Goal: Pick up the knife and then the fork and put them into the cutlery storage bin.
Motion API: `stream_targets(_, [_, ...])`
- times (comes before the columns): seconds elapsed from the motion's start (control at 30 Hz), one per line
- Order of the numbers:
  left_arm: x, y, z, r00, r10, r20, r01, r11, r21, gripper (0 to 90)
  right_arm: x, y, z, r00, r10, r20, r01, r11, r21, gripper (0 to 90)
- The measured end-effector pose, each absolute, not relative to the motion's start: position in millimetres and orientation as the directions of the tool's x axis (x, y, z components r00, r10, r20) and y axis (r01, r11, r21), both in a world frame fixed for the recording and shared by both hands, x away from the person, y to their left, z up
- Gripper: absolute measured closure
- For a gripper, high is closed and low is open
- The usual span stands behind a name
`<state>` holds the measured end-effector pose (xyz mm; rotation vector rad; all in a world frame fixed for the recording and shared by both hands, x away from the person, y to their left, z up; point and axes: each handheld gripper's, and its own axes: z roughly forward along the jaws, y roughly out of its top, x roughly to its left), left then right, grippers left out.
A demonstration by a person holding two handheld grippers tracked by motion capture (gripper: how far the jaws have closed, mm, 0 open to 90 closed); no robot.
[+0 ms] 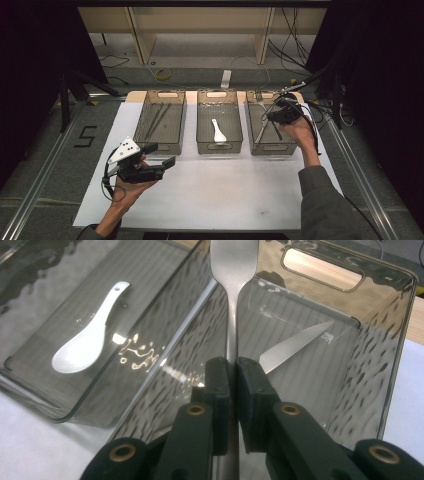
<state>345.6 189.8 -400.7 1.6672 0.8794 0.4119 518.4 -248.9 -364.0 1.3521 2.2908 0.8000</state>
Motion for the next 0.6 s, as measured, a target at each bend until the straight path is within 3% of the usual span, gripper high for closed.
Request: stream_targets(0.6, [345,190,-401,0.658,0.732,-0.177,0.331,-0.07,0.941,16.3,530,-242,-383,-0.465,0.885,-0.005,0.709,0.376,0.597,84.6])
